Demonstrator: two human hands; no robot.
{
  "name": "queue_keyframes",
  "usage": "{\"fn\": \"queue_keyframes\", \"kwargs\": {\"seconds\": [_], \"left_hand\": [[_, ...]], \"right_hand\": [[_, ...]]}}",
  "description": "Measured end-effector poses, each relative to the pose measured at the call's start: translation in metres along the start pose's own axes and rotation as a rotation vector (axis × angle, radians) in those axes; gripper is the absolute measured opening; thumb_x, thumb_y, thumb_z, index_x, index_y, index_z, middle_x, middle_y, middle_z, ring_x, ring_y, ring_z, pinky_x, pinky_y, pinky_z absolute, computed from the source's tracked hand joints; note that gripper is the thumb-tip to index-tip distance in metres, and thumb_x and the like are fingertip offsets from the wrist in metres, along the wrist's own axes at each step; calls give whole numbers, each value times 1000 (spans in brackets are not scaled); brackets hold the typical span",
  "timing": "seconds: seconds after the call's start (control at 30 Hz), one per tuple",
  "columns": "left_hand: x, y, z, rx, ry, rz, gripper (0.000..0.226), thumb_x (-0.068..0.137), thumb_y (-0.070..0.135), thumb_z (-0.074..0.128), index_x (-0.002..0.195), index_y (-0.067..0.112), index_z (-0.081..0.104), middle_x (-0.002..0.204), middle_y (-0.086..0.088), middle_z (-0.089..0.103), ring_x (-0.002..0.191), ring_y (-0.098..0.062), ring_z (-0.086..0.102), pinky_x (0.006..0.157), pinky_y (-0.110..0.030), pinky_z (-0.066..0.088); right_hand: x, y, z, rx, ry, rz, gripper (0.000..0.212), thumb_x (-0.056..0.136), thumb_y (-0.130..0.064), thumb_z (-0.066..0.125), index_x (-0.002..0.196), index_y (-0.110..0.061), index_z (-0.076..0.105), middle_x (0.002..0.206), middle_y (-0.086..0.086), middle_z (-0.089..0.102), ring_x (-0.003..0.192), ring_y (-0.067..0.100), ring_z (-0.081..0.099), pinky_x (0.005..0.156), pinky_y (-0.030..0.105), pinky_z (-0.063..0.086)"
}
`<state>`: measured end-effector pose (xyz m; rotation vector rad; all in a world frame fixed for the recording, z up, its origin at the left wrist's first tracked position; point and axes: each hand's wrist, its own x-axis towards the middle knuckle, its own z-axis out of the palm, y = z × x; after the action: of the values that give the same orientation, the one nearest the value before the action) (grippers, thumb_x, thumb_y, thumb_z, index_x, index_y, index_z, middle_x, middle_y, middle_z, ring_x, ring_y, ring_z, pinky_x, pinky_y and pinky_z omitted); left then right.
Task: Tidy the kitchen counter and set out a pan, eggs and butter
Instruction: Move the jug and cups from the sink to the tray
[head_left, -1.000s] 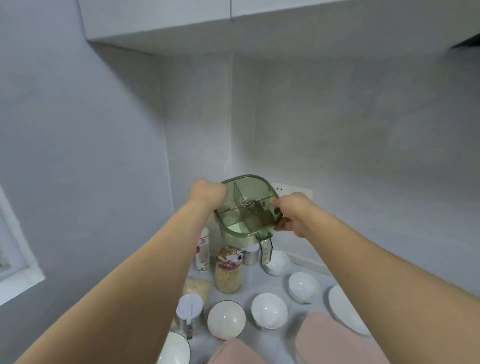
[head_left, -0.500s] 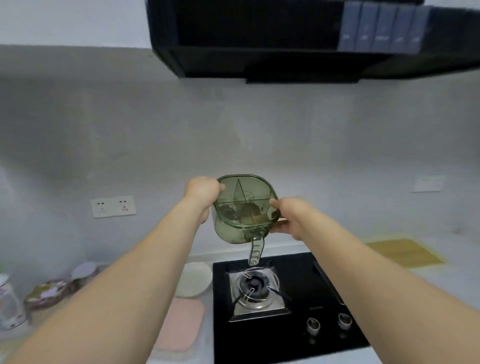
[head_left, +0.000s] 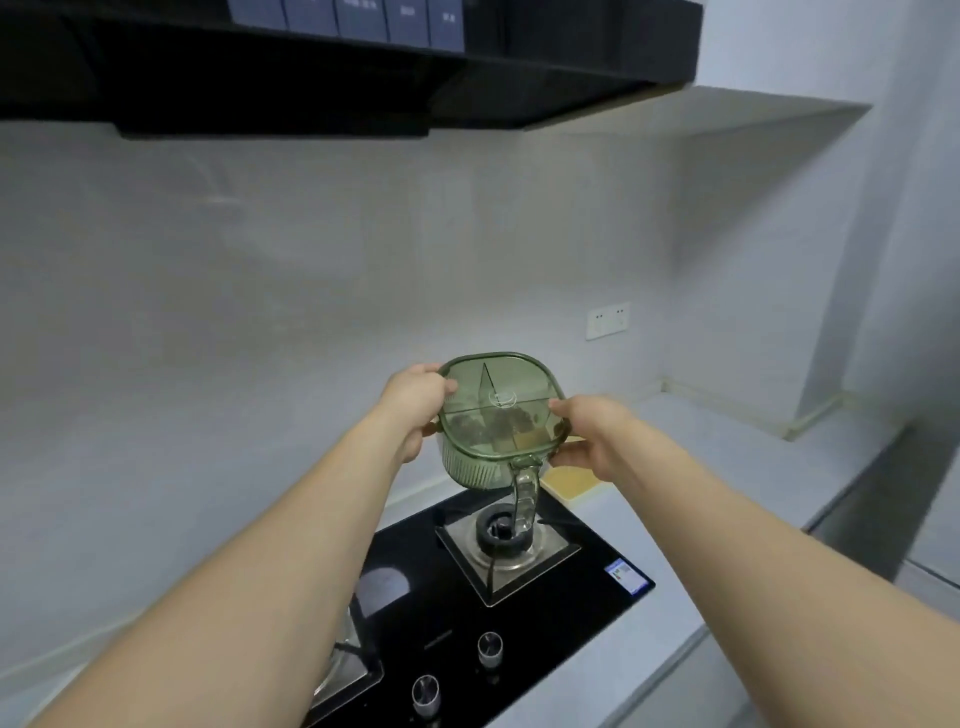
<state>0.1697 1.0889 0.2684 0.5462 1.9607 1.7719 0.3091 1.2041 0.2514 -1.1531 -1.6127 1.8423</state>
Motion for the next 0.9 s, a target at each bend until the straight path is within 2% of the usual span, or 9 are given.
{"fn": "queue_keyframes", "kwargs": {"seconds": [0.07, 0.17, 0.27, 0.4, 0.5, 0.57, 0.67, 0.83, 0.9], "left_hand": [[25, -3, 33, -6, -37, -14, 28, 94, 3, 52, 117, 17, 56, 94, -4, 64, 78, -17, 58, 65, -29, 45], [57, -5, 74, 7, -77, -29, 25, 93, 2, 53, 114, 15, 58, 96, -5, 66, 83, -20, 60, 68, -30, 48], [90, -6, 114, 13, -91, -38, 18, 92, -1, 54, 100, 14, 60, 92, -7, 66, 80, -19, 62, 67, -29, 50], [129, -15, 155, 47, -84, -38, 16, 92, 0, 57, 88, 15, 57, 88, -7, 66, 81, -20, 63, 70, -32, 53], [158, -31, 178, 72, -62, -72, 12, 91, 2, 60, 100, 8, 61, 101, -13, 68, 93, -27, 66, 77, -37, 56], [180, -47, 194, 80, -46, -103, 17, 89, 3, 62, 106, 5, 62, 105, -14, 68, 92, -27, 66, 67, -34, 55], [211, -71, 213, 64, 25, -148, 10, 88, 2, 62, 97, 7, 63, 104, -14, 67, 88, -26, 63, 60, -31, 51], [263, -120, 242, -9, 197, -254, 7, 86, 1, 61, 86, 8, 60, 100, -16, 66, 83, -27, 61, 74, -38, 56], [282, -134, 252, -47, 252, -302, 9, 86, 2, 62, 85, 10, 59, 100, -16, 65, 86, -27, 60, 78, -41, 56]], "right_hand": [[26, -7, -24, 6, 56, 0, 5, 95, -13, 58, 92, -8, 57, 116, 15, 58, 71, 28, 63, 50, 36, 54], [60, -14, -54, 21, 119, 7, 20, 97, -7, 52, 78, -11, 53, 101, 13, 58, 66, 26, 59, 64, 39, 55], [94, -21, -80, 38, 152, 21, 19, 96, -3, 49, 78, -8, 52, 84, 10, 55, 59, 24, 57, 74, 42, 57], [136, -20, -104, 51, 158, 33, 19, 95, -2, 44, 79, -6, 52, 73, 10, 56, 56, 24, 56, 63, 37, 54], [172, -15, -116, 59, 157, 52, 24, 94, 2, 38, 75, -6, 50, 69, 10, 53, 58, 25, 53, 57, 34, 48], [206, -9, -121, 57, 154, 71, 23, 92, 4, 37, 76, -5, 50, 67, 11, 52, 59, 26, 52, 56, 33, 44], [260, 1, -124, 34, 123, 88, 23, 91, 6, 36, 75, -5, 49, 68, 12, 51, 60, 26, 51, 57, 34, 43], [355, 18, -120, -82, 16, 162, 17, 91, 4, 39, 83, -4, 52, 74, 14, 54, 66, 25, 54, 55, 31, 44], [389, 21, -120, -154, -13, 175, 20, 94, 1, 42, 76, -5, 49, 73, 10, 51, 62, 20, 49, 52, 27, 41]]}}
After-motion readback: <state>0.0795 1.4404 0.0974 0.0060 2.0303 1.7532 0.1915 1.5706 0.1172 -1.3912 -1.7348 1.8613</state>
